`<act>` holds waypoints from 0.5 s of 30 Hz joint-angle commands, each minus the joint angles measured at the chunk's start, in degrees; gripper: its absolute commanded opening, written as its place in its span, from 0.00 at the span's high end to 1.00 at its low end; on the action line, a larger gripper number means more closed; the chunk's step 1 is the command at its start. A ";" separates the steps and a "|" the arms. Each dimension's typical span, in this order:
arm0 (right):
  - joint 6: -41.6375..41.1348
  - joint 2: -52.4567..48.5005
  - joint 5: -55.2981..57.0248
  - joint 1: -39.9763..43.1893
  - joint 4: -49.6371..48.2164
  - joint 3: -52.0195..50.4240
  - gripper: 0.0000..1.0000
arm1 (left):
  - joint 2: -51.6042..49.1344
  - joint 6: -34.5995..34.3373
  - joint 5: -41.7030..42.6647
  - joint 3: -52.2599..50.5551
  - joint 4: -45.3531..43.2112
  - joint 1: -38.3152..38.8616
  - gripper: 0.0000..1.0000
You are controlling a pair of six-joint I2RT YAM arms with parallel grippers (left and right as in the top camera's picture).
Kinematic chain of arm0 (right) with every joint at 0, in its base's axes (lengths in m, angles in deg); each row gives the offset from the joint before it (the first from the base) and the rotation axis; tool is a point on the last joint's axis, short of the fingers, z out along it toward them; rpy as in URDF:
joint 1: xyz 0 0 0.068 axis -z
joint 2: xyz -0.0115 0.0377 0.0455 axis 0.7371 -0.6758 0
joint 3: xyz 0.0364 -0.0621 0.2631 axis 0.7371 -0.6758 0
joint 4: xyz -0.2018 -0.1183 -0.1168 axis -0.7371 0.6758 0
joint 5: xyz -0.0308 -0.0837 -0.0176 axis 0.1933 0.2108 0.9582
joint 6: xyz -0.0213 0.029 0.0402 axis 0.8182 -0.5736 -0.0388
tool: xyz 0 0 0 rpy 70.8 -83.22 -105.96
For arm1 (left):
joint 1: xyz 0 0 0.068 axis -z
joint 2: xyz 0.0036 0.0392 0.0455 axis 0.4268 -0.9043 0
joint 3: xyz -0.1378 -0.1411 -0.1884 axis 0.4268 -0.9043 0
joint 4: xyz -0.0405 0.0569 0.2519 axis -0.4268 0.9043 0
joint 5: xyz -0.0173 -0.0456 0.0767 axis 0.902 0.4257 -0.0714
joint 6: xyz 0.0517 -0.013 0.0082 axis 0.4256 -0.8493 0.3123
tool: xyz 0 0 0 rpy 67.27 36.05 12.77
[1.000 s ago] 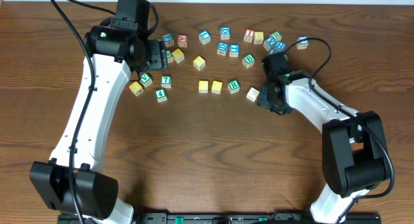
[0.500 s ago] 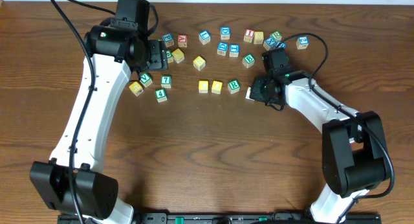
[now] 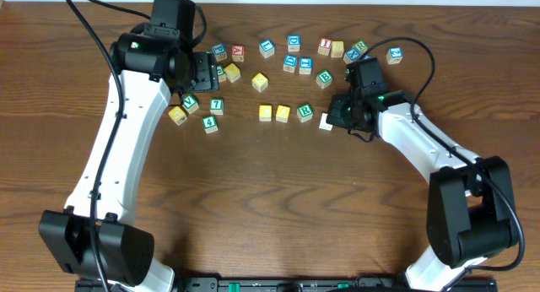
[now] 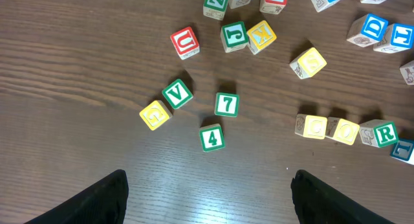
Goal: Spell out CORL
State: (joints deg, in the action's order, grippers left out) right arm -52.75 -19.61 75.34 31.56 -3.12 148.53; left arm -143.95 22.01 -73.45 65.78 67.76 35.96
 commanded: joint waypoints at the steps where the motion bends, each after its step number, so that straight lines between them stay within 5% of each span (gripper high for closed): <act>1: 0.79 -1.55 -0.83 0.09 -0.31 0.28 0.99 | -0.09 0.33 -0.42 -0.61 0.09 -0.02 0.20; 15: 0.79 -3.30 -0.85 0.07 -1.92 -0.04 0.99 | -0.09 0.33 -0.42 -0.61 0.09 -0.02 0.20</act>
State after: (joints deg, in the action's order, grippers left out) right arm -52.59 -20.97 74.84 31.56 -4.82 148.53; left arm -143.95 22.03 -73.45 65.78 67.76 35.96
